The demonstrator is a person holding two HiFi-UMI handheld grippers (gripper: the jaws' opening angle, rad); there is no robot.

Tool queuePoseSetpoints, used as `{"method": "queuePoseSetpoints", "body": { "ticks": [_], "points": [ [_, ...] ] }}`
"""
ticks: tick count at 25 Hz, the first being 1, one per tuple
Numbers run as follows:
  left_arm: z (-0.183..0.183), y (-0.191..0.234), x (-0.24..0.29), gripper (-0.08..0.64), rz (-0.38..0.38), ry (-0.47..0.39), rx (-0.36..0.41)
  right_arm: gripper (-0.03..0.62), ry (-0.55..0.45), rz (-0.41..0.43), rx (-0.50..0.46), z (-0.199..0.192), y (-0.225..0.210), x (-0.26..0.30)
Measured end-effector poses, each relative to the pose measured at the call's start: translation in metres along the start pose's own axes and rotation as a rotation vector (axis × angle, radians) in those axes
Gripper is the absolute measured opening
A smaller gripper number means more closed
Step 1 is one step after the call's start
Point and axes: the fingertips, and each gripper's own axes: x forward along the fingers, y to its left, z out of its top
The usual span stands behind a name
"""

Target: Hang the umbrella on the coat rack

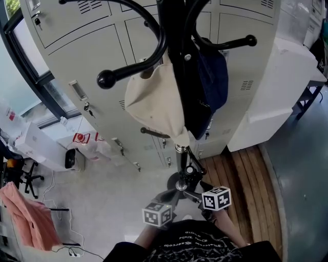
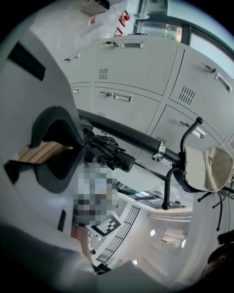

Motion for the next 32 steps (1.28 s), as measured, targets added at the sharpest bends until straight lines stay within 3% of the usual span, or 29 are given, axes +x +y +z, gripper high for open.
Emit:
{"method": "queuePoseSetpoints", "body": {
  "ticks": [9, 21, 25, 32],
  "points": [
    [0.012, -0.019, -0.011, 0.029, -0.029, -0.060, 0.026, 0.419, -0.127, -0.061, -0.045, 0.022, 0.018, -0.032],
    [0.049, -0.055, -0.044, 0.029, -0.026, -0.229, 0.074, 0.408, -0.321, -0.083, -0.135, 0.051, 0.056, -0.082],
    [0.054, -0.060, -0.055, 0.028, -0.032, -0.272, 0.070, 0.316, -0.363, -0.114, -0.164, 0.053, 0.065, -0.092],
    [0.056, -0.064, -0.069, 0.028, -0.019, -0.310, 0.053, 0.229, -0.396, -0.175, -0.242, 0.052, 0.089, -0.091]
  ]
}}
